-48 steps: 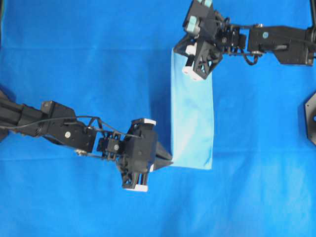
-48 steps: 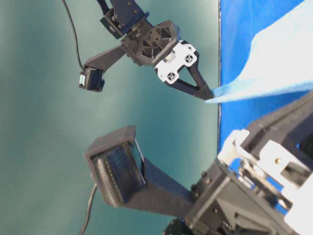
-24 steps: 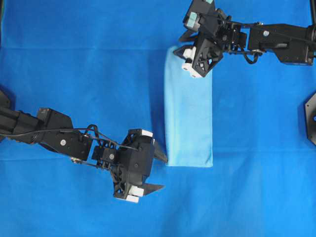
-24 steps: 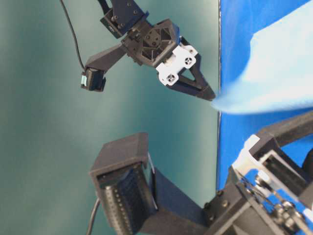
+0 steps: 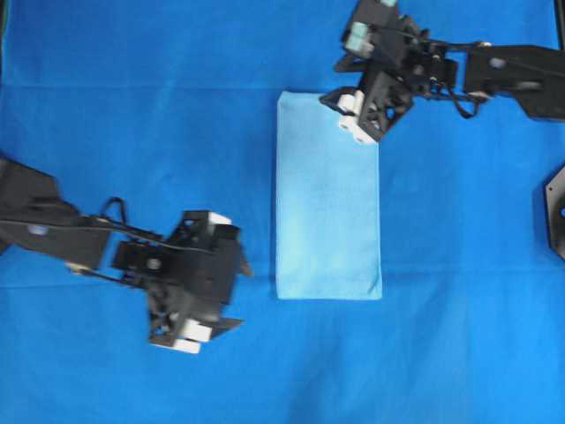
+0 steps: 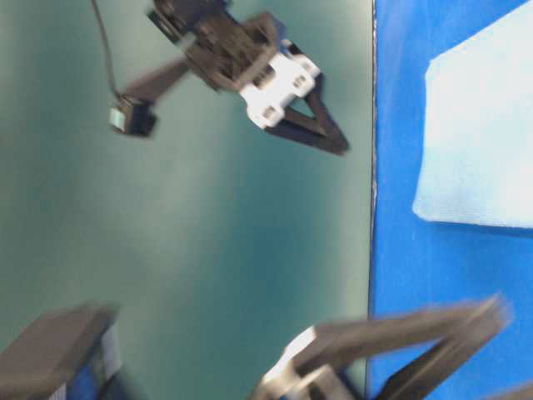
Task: Fold the light blue towel.
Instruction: 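Retract both grippers to the sides of the table, then move both grippers to the far corners of the towel rectangle and pinch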
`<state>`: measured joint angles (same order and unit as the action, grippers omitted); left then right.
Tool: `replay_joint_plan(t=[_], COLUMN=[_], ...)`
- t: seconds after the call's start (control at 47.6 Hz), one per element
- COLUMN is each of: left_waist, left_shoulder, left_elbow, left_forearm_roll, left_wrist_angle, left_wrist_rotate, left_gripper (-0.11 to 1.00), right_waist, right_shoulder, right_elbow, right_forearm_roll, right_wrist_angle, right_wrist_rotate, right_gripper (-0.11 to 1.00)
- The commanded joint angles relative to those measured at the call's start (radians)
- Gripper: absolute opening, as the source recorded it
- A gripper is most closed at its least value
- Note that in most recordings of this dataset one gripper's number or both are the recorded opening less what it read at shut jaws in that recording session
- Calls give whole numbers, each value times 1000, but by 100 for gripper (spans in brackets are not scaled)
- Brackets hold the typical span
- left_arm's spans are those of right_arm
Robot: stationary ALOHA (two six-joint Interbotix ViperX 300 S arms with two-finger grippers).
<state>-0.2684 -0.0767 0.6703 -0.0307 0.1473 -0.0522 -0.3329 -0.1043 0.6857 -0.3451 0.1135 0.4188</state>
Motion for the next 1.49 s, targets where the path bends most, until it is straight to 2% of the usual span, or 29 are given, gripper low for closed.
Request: replay_joint_plan(t=[0.0,0.147,0.336,0.504,0.672,1.281,1.47], left_waist=[-2,15,77,149,227,256,325], left_shoulder=[-106,-249,-437,-584,-655,-630,-492], left_elbow=[31,120,261,353,436,446,399], left_forearm_roll=[2,3,5,5,3,3,3], left_wrist_angle=[-3,-94,-276,-347,-383,-417,-462], left_wrist_rotate=[8,18,46,61,58,57,57], left_gripper=[78,78,77,77,77,77,77], right_waist=[38,112,179,187,186,147,46], right_shoulder=[-86,-212,-385,-545,-644,-614,-471], right_elbow=[14,87,195,270,337,351,330], right_forearm_roll=[9,31,44,41,41,46,48], right_wrist_angle=[2,-3,-46,-92,-132,-158,-141], right_wrist_rotate=[-2,-2,-3,-5,-6,-5,-5], right_gripper=[65,65,64,64,64,64,64])
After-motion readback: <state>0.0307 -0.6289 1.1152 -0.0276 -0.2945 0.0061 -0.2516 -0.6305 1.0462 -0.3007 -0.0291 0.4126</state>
